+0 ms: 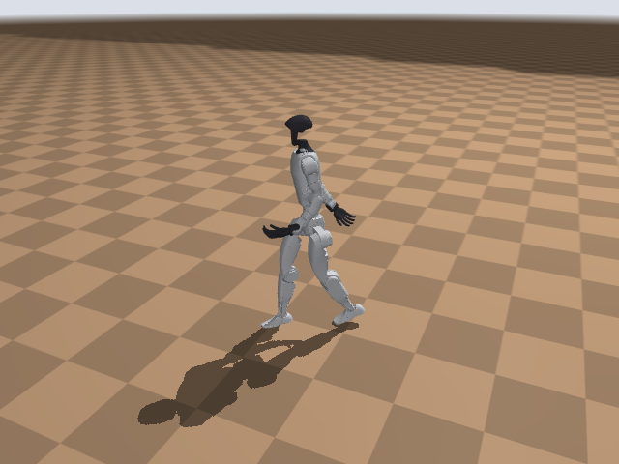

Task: Walk run

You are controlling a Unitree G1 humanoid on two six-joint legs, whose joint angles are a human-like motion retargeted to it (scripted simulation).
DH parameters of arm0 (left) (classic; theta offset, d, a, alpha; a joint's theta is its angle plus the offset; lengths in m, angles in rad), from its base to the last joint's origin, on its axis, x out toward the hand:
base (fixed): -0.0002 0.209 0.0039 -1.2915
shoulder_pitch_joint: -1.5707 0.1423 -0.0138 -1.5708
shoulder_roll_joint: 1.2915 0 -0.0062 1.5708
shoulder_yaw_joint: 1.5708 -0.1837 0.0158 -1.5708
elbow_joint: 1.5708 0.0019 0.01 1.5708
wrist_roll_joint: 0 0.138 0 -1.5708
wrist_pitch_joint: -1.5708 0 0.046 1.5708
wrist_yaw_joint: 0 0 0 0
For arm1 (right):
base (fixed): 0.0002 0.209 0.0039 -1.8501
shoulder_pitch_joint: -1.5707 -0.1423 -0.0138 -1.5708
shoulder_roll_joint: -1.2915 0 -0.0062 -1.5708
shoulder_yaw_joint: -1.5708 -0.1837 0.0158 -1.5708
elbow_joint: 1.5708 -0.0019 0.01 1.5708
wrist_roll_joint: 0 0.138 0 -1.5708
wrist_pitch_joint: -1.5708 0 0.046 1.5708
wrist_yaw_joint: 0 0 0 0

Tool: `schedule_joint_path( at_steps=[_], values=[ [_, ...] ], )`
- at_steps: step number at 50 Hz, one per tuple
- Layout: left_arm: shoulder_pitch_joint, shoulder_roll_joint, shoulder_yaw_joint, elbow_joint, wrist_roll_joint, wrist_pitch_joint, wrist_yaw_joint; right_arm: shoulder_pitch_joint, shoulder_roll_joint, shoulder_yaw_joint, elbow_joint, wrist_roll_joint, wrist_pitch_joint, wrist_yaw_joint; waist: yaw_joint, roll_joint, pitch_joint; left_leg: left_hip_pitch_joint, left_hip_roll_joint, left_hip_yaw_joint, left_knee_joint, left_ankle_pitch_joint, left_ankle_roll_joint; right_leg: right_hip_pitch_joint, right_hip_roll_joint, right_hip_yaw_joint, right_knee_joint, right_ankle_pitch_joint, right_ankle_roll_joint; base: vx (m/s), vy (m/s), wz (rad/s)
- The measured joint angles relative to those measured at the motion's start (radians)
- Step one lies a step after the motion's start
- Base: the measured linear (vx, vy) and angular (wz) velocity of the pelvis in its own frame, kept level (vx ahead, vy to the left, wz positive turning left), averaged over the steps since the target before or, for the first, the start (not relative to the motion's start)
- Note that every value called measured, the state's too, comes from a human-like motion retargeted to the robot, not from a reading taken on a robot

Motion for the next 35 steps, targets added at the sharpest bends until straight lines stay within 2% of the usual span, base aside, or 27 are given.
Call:
schedule_joint_path(
  at_steps=[2, 3, 5, 7, 10, 12, 14, 17, 20, 22, 25, 27, 28, 30, 32, 33, 35],
  values=[
    [0.024, -0.004, 0.015, 0.019, 0.035, 0.006, -0.017, -0.039, -0.040, 0.021, 0.000, 0.097, 0.018, -0.078, -0.008, 0.017, -0.035, -0.062, -0.007, 0.046, 0.139, 0.166, -0.059, 0.011, 0.026, 0.099, 0.042, -0.040, -0.059, 0.90, -0.17, 1.44],
    [0.029, -0.002, 0.007, 0.031, 0.053, 0.006, -0.021, -0.069, -0.056, 0.025, 0.000, 0.149, 0.028, -0.103, 0.008, 0.027, -0.040, -0.111, 0.006, 0.093, 0.236, 0.257, -0.110, 0.018, 0.050, 0.135, 0.069, -0.074, -0.099, 0.68, -0.16, 1.30],
    [0.028, -0.002, -0.019, 0.043, 0.072, 0.006, -0.015, -0.148, -0.087, 0.021, 0.000, 0.209, 0.044, -0.127, 0.012, 0.030, -0.042, -0.215, 0.096, 0.226, 0.434, 0.382, -0.226, 0.058, 0.043, 0.103, 0.081, -0.119, -0.153, 0.61, -0.17, 1.52],
    [0.026, -0.003, -0.036, 0.043, 0.067, 0.012, -0.015, -0.250, -0.115, 0.034, 0.000, 0.220, 0.065, -0.138, 0.021, 0.003, -0.055, -0.272, 0.183, 0.390, 0.536, 0.461, -0.268, 0.102, -0.009, -0.012, 0.069, -0.135, -0.186, 0.62, -0.17, 1.56],
    [0.010, -0.010, -0.037, 0.027, 0.073, 0.028, -0.037, -0.427, -0.153, 0.068, 0.000, 0.195, 0.060, -0.192, 0.023, -0.015, -0.061, -0.374, 0.250, 0.507, 0.624, 0.318, -0.164, 0.166, -0.019, -0.080, 0.041, -0.151, -0.222, 0.49, -0.13, 1.34],
    [0.003, -0.013, -0.042, 0.009, 0.084, 0.028, -0.043, -0.510, -0.175, 0.102, -0.060, 0.181, 0.034, -0.240, 0.080, -0.033, -0.057, -0.460, 0.213, 0.506, 0.610, 0.274, -0.177, 0.202, -0.031, -0.122, 0.016, -0.150, -0.230, 0.48, -0.10, 0.42],
    [-0.007, -0.009, -0.052, -0.009, 0.093, 0.028, -0.046, -0.579, -0.195, 0.124, -0.140, 0.179, 0.016, -0.273, 0.130, -0.046, -0.053, -0.536, 0.220, 0.524, 0.570, 0.183, -0.181, 0.236, -0.032, -0.158, -0.003, -0.163, -0.234, 0.43, -0.12, 0.66],
    [-0.024, -0.002, -0.074, -0.023, 0.101, 0.026, -0.046, -0.661, -0.218, 0.130, -0.258, 0.222, -0.004, -0.309, 0.192, -0.043, -0.052, -0.613, 0.289, 0.600, 0.420, 0.077, -0.117, 0.288, -0.005, -0.235, -0.027, -0.194, -0.238, 0.56, -0.09, 1.02],
    [-0.037, -0.004, -0.096, -0.020, 0.105, 0.022, -0.033, -0.703, -0.227, 0.087, -0.371, 0.263, -0.042, -0.333, 0.219, -0.020, -0.063, -0.634, 0.366, 0.768, 0.173, 0.043, -0.055, 0.347, 0.048, -0.311, -0.051, -0.239, -0.238, 0.45, -0.05, 1.46],
    [-0.046, -0.009, -0.103, -0.014, 0.110, 0.020, -0.021, -0.705, -0.228, 0.067, -0.448, 0.298, -0.077, -0.345, 0.208, 0.001, -0.071, -0.621, 0.343, 0.882, -0.002, 0.006, -0.047, 0.391, 0.086, -0.394, -0.068, -0.266, -0.236, 0.66, 0.03, 2.03],
    [-0.043, -0.016, -0.104, -0.016, 0.128, 0.015, -0.019, -0.686, -0.225, 0.062, -0.524, 0.348, -0.123, -0.375, 0.164, 0.011, -0.087, -0.571, 0.262, 1.063, -0.180, -0.018, 0.007, 0.454, 0.121, -0.512, -0.078, -0.288, -0.220, 0.69, 0.01, 2.18],
    [-0.030, -0.021, -0.092, -0.015, 0.144, 0.016, -0.028, -0.658, -0.214, 0.058, -0.535, 0.357, -0.138, -0.397, 0.180, -0.016, -0.100, -0.538, 0.225, 1.057, -0.205, 0.036, 0.080, 0.493, 0.106, -0.546, -0.065, -0.270, -0.192, 0.93, -0.08, 0.90],
    [-0.020, -0.021, -0.082, -0.011, 0.152, 0.017, -0.033, -0.638, -0.205, 0.055, -0.529, 0.351, -0.142, -0.404, 0.211, -0.043, -0.105, -0.506, 0.223, 1.068, -0.199, 0.017, 0.080, 0.519, 0.092, -0.531, -0.053, -0.252, -0.182, 1.05, -0.22, -0.05],
    [-0.008, -0.015, -0.071, 0.006, 0.164, 0.019, -0.039, -0.592, -0.179, 0.024, -0.486, 0.316, -0.146, -0.410, 0.271, -0.080, -0.117, -0.521, 0.205, 0.907, -0.175, -0.021, 0.080, 0.540, 0.074, -0.517, -0.012, -0.152, -0.159, 1.00, -0.12, -0.09],
    [-0.014, -0.013, -0.056, 0.026, 0.160, 0.017, -0.020, -0.551, -0.146, 0.005, -0.403, 0.278, -0.137, -0.410, 0.285, -0.067, -0.127, -0.516, 0.226, 0.842, -0.146, -0.047, 0.080, 0.534, 0.062, -0.528, 0.076, 0.048, -0.165, 0.95, 0.23, 0.65],
    [-0.015, -0.011, -0.055, 0.032, 0.156, 0.012, -0.006, -0.528, -0.134, 0.006, -0.356, 0.273, -0.132, -0.406, 0.290, -0.045, -0.128, -0.485, 0.245, 0.847, -0.144, -0.065, 0.080, 0.529, 0.060, -0.537, 0.137, 0.139, -0.199, 0.83, 0.19, 1.21],
    [-0.017, -0.011, -0.065, 0.030, 0.145, -0.001, 0.017, -0.488, -0.127, 0.002, -0.253, 0.258, -0.130, -0.373, 0.267, 0.019, -0.126, -0.416, 0.276, 0.822, -0.159, -0.087, 0.080, 0.495, 0.084, -0.569, 0.297, 0.262, -0.345, 0.74, 0.13, 1.91]
  ],
)
